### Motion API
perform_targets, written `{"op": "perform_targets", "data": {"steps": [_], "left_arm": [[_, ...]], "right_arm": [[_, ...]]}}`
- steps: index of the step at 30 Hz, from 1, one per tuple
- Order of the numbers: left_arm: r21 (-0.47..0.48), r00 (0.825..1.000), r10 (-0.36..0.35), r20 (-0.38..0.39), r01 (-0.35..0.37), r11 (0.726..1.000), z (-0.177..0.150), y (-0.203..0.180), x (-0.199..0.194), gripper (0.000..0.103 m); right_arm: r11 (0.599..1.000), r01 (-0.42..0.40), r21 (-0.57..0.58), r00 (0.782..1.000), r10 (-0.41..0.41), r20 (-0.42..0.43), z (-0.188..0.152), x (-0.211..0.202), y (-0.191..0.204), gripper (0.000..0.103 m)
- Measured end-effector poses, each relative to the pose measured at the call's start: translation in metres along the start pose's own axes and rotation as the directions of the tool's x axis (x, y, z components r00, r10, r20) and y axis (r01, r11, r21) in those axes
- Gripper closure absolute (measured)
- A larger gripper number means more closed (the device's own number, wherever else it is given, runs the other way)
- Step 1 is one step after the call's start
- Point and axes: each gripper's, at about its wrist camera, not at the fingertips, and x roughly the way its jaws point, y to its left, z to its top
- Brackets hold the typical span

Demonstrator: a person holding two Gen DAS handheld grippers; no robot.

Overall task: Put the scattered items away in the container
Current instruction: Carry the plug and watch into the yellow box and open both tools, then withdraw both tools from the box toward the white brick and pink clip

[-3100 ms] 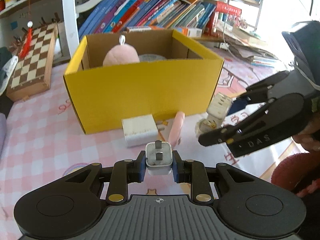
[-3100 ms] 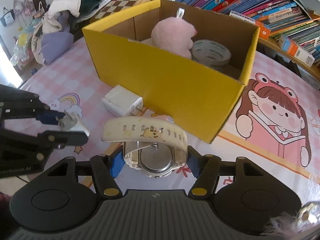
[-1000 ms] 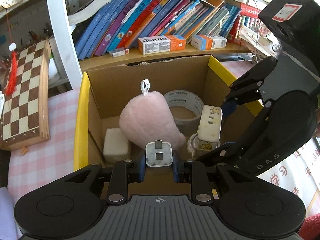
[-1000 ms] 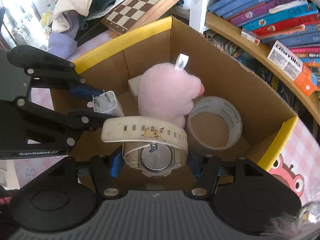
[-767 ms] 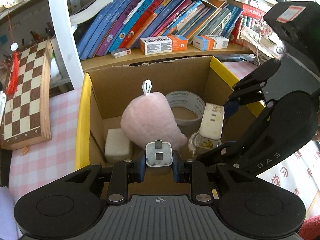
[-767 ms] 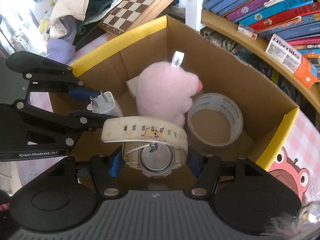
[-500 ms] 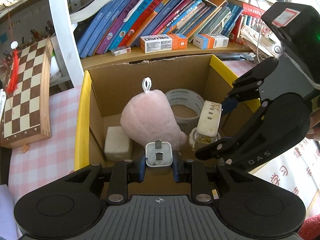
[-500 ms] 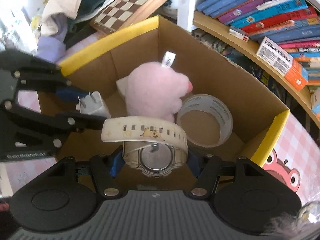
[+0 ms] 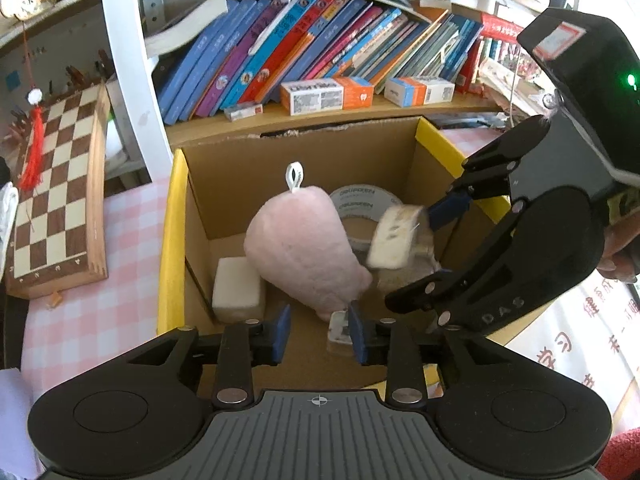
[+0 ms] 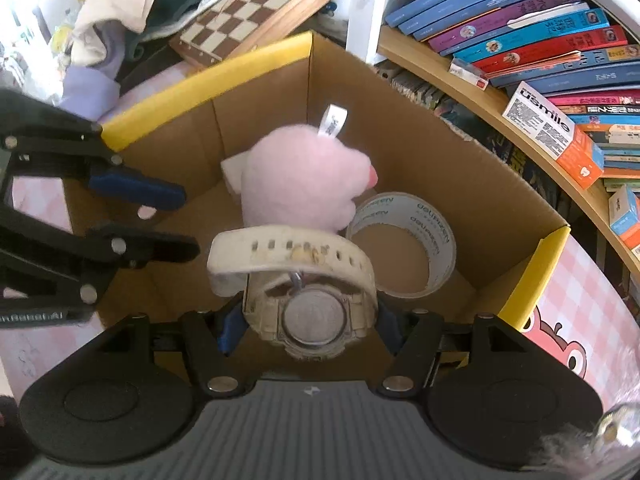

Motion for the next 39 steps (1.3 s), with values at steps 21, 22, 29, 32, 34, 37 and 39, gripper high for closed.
{"op": "perform_targets", "data": {"steps": [21, 22, 29, 32, 34, 37, 39], "left_arm": [[-0.046, 0.958, 0.009, 0.287, 0.005, 0.999, -0.026, 0.004, -0.113, 0.055], [-0.049, 0.957, 0.010, 0.290, 0.004, 0.999, -0.029, 0.005, -0.116, 0.055], [-0.050, 0.958, 0.020, 0.285, -0.006, 0.999, -0.053, 0.014, -0.131, 0.053], [-0.050, 0.958, 0.024, 0.285, -0.010, 0.999, -0.064, 0.016, -0.137, 0.046], [-0.047, 0.959, 0.024, 0.281, -0.012, 0.999, -0.071, 0.016, -0.139, 0.044], [-0.036, 0.960, 0.028, 0.277, -0.019, 0.999, -0.081, 0.014, -0.141, 0.039], [-0.029, 0.961, 0.032, 0.273, -0.025, 0.999, -0.088, 0.013, -0.142, 0.032]], "right_arm": [[0.981, 0.067, 0.180, 0.935, -0.124, 0.332, -0.041, -0.130, 0.030, 0.017], [0.979, 0.072, 0.189, 0.932, -0.134, 0.338, -0.044, -0.134, 0.034, 0.017], [0.959, 0.132, 0.251, 0.912, -0.217, 0.347, -0.070, -0.148, 0.059, 0.015], [0.947, 0.150, 0.284, 0.906, -0.247, 0.345, -0.082, -0.151, 0.070, 0.015], [0.938, 0.164, 0.306, 0.903, -0.268, 0.337, -0.090, -0.151, 0.076, 0.015], [0.921, 0.188, 0.341, 0.899, -0.301, 0.319, -0.102, -0.149, 0.086, 0.014], [0.909, 0.206, 0.363, 0.895, -0.325, 0.306, -0.110, -0.146, 0.092, 0.014]]}}
